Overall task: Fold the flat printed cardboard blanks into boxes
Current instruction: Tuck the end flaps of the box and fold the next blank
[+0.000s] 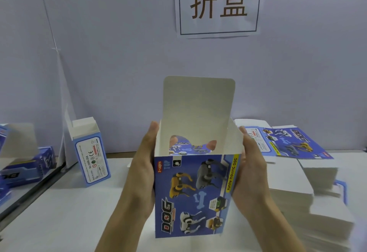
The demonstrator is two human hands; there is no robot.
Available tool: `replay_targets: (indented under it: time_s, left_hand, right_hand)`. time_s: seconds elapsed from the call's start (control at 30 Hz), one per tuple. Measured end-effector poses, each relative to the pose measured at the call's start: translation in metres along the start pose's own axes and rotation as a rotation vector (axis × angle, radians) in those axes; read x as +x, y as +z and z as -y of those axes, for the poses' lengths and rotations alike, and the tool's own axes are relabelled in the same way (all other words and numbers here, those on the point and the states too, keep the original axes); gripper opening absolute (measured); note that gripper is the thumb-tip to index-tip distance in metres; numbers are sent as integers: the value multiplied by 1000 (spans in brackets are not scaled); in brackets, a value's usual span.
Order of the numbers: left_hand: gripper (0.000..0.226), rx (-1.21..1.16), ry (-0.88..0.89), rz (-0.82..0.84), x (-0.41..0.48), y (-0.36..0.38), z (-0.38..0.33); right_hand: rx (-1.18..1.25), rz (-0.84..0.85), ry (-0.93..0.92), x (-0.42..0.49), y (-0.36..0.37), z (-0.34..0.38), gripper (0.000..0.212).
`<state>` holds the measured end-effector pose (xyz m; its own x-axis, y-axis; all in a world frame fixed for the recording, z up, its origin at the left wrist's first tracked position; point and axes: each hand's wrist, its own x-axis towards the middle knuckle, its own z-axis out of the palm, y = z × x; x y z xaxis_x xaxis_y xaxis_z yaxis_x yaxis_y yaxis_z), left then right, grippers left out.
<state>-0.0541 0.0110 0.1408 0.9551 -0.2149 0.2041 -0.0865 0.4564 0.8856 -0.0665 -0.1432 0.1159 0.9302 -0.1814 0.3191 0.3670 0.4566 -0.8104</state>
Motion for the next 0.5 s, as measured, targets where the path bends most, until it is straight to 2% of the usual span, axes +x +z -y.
replay_targets:
  time_s: [0.13,0.2,0.27,0.3,0.4,0.47,0.5]
  left_hand:
    - [44,32,-20,50,-4,2,-1]
    - [41,66,1,29,-1,-2,0]
    - [21,89,44,44,0,-5,0]
    - [16,86,63,66,1,-7,1]
    - [27,79,167,71,-3,-1,2]
    - [31,89,291,105,-7,7,1]
    - [28,95,345,130,-9,10,1]
  right_hand:
    - [-22,-16,75,-3,0,7,48]
    - [-30,1,91,-4,0,9,39]
    - [-10,46,111,-4,0,12,25]
    - [27,69,95,-4,-1,14,24]
    - [125,110,-35,-9,1,23,17]
    - [103,1,-107,-16,5,31,9]
    - [103,-64,-125,-17,4,35,18]
